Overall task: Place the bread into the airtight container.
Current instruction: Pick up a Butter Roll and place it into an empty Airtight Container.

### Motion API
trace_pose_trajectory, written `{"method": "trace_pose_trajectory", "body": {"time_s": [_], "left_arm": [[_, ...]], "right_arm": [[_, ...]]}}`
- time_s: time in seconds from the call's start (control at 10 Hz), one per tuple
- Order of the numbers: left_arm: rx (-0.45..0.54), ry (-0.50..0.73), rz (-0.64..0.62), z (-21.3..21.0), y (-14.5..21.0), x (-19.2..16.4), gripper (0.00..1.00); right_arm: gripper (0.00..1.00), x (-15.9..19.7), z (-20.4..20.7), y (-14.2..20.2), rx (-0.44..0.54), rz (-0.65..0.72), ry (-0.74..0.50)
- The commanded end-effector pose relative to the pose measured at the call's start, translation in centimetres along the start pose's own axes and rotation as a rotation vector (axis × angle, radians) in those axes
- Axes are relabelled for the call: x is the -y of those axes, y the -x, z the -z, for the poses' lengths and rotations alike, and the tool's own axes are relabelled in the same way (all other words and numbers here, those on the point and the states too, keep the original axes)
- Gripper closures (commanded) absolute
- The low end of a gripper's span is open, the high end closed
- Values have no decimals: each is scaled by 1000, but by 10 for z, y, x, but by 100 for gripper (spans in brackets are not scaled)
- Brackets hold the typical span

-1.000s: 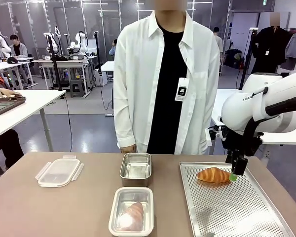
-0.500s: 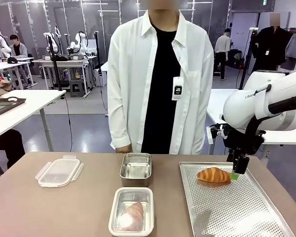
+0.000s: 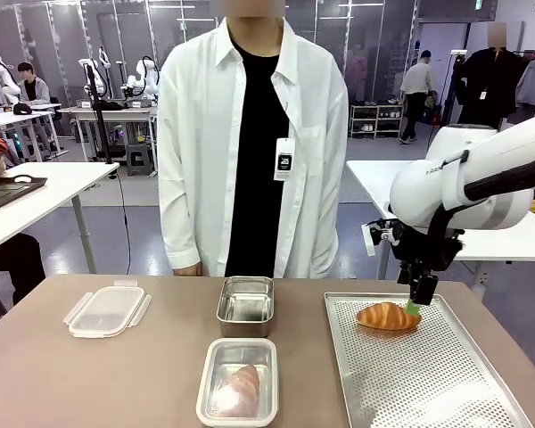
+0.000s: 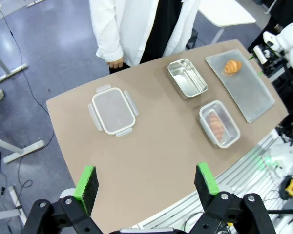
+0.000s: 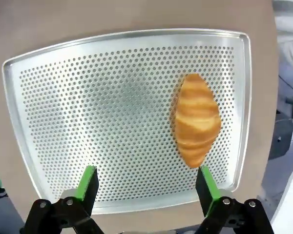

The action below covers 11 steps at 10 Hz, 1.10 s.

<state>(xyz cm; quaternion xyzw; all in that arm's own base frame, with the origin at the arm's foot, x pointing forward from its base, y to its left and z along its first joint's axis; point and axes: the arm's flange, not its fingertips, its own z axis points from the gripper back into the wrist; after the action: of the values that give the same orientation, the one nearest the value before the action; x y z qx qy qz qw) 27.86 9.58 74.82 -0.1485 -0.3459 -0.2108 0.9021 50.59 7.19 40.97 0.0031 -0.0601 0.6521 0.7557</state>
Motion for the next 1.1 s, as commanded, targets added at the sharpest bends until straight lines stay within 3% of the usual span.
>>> {"method": "trace_pose_trajectory", "body": {"time_s": [0.0, 0.4, 1.0], "left_arm": [[4, 10, 11, -1, -1, 0, 0], [4, 10, 11, -1, -1, 0, 0], [4, 10, 11, -1, -1, 0, 0]], "right_arm": [[0, 21, 14, -3, -4, -64, 14], [0, 49, 35, -11, -20, -141, -5], [0, 82, 92, -13, -45, -67, -43]]}}
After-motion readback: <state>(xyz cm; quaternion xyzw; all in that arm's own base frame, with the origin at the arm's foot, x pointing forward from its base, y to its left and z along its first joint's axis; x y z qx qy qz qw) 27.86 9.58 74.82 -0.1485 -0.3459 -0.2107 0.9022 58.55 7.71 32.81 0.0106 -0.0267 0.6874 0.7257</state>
